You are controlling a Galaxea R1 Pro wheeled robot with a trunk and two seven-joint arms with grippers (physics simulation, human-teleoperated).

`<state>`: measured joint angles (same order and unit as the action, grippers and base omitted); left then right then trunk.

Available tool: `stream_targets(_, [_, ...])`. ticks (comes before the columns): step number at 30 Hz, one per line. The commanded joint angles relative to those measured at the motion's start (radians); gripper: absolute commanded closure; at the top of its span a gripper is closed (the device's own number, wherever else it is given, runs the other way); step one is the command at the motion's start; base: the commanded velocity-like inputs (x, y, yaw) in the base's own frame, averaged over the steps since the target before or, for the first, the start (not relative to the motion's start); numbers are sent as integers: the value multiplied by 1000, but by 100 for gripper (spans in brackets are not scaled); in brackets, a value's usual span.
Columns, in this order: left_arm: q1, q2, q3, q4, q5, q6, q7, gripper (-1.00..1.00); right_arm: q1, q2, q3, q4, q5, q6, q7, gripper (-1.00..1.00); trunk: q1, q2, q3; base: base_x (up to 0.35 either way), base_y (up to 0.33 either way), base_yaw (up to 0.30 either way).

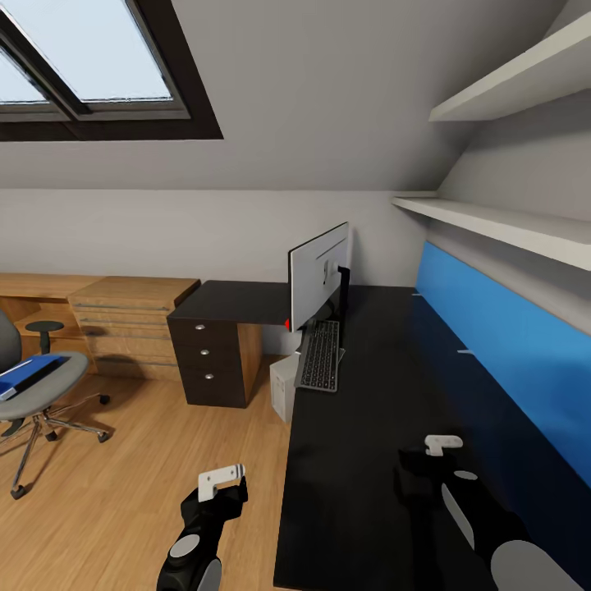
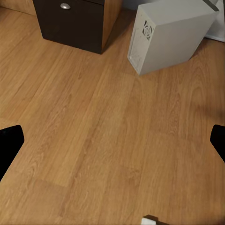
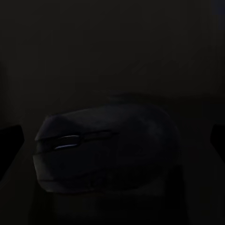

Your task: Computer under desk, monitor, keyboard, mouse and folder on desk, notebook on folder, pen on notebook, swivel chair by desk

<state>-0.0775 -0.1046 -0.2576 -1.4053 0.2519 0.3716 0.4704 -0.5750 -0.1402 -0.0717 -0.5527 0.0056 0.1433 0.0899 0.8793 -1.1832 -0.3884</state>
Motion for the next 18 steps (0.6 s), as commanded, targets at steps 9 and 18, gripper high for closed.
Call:
stream_targets(9, [-1,0,-2,-1,9,3,8,-100,0,1,-5,-3,1,6,8,-100,0,-1,-1,0,0,0])
stream_targets(18, [-1,0,-2,-1,9,3,8,-100,0,1,-5,-3,1,7,8,-100,12,-22,-11,0,0,0])
